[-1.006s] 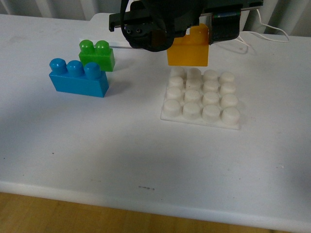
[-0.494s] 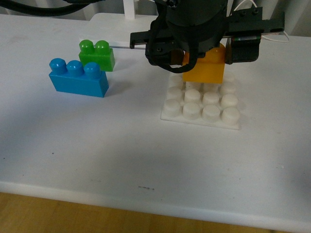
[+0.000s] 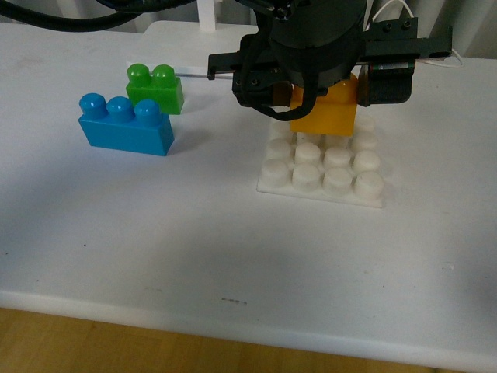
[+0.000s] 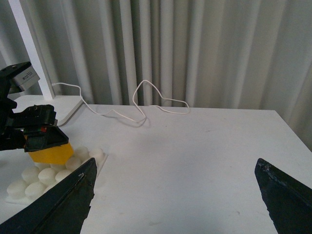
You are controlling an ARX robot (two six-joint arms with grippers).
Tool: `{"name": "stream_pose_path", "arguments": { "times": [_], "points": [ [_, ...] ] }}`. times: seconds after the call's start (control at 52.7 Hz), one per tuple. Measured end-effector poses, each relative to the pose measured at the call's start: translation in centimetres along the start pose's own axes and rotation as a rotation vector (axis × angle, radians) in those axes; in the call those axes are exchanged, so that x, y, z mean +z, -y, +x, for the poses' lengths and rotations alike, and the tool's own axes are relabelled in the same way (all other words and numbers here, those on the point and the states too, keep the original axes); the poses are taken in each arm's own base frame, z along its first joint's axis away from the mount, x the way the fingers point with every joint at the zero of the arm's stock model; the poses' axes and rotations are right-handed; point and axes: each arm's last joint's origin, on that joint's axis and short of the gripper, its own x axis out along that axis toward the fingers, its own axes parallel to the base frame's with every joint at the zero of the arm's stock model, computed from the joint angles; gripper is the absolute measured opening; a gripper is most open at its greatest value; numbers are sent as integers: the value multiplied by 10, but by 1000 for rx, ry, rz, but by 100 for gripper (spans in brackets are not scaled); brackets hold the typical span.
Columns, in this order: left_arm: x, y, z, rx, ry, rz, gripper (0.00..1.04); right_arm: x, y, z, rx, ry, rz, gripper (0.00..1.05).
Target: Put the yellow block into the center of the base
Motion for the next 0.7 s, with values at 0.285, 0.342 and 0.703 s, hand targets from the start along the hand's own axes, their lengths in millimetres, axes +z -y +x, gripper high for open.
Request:
{"name": "stream_pose_path", "arguments": {
  "times": [0.285, 0.342, 0.703],
  "points": [
    [0, 1, 0, 13, 9, 3, 65, 0, 0, 0, 0, 0, 0, 95],
    [0, 1, 0, 16, 12, 3, 65, 0, 0, 0, 0, 0, 0, 95],
    [-3, 1, 0, 23, 19, 4, 65, 0, 0, 0, 0, 0, 0, 95]
  ]
}}
